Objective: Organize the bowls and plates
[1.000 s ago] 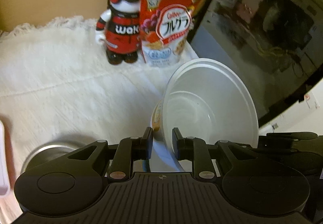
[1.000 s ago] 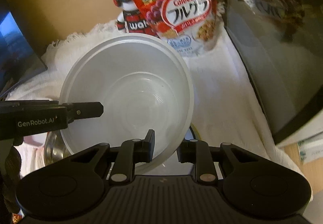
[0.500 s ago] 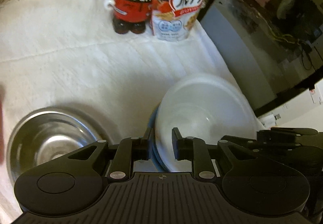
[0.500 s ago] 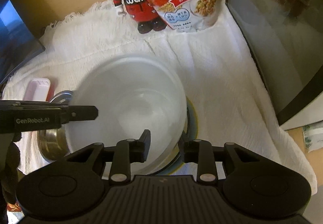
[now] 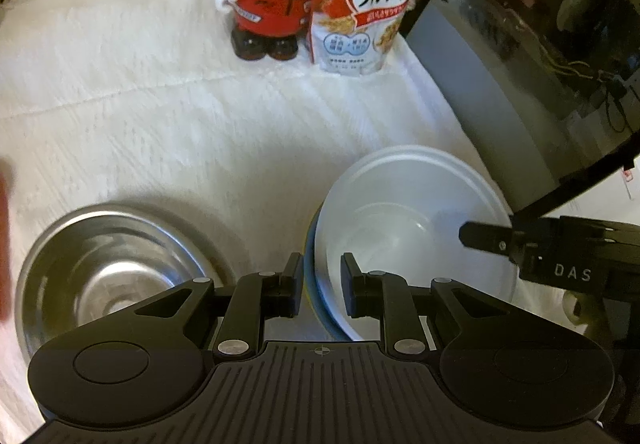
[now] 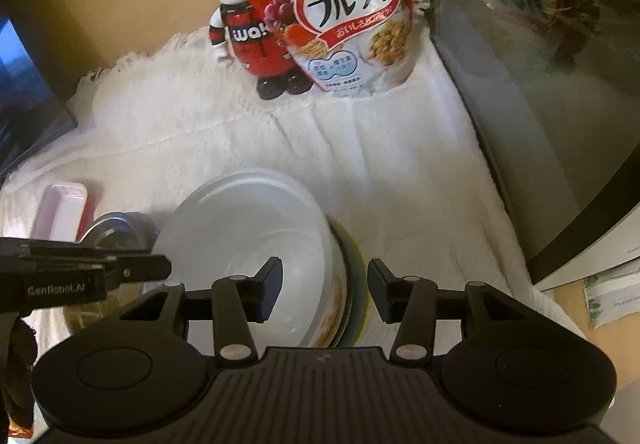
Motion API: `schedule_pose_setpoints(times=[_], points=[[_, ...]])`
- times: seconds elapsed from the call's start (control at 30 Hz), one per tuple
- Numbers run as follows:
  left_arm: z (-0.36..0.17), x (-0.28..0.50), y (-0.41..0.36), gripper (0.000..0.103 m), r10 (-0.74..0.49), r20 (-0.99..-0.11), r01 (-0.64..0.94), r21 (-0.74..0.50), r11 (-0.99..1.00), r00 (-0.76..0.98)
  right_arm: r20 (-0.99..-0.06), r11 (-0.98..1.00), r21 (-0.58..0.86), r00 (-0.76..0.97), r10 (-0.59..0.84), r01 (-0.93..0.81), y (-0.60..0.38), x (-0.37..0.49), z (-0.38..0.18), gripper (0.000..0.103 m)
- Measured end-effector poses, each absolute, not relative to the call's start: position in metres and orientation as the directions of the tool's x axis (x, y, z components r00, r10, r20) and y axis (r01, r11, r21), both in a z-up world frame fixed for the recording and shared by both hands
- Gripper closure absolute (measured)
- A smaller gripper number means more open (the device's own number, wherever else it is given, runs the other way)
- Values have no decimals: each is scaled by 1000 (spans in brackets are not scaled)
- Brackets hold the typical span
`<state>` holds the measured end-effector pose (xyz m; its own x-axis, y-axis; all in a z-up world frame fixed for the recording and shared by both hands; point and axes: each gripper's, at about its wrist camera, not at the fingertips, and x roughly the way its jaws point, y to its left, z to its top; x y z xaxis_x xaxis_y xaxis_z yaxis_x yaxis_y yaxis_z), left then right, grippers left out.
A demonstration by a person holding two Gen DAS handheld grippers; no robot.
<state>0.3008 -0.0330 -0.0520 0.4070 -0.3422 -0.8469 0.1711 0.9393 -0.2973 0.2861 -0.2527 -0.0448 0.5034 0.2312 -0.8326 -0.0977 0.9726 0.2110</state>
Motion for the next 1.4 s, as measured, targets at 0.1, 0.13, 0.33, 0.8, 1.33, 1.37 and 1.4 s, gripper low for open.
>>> schedule_pose_setpoints(times=[0.1, 0.13, 0.33, 0.8, 1.33, 1.37, 1.4], points=[[-60, 303, -31, 79, -341, -852, 157, -303, 940, 397, -826, 980, 176, 527, 199, -94, -251, 285, -53, 56], [-62, 304, -30, 77, -344, -851, 153, -309, 939, 396, -822, 980, 176, 535, 198, -92, -251, 284, -55, 56], [-72, 306, -27, 77, -400, -832, 146, -373, 916, 385, -812, 962, 259, 520, 267, -88, -254, 284, -78, 52], [-81, 322, -44, 70, -402, -855, 170, -366, 915, 328, -860, 951, 305, 417, 294, -41, -284, 304, -116, 46], [-68, 307, -68, 68, -224, -877, 286, -105, 952, 425, -837, 915, 400, 385, 390, -57, -277, 303, -110, 46], [-69, 305, -68, 67, -221, -875, 290, -97, 952, 431, -837, 921, 383, 395, 377, -69, -276, 303, -108, 46], [-73, 304, -65, 67, -222, -876, 283, -103, 954, 429, -839, 926, 368, 401, 368, -79, -275, 302, -107, 46]])
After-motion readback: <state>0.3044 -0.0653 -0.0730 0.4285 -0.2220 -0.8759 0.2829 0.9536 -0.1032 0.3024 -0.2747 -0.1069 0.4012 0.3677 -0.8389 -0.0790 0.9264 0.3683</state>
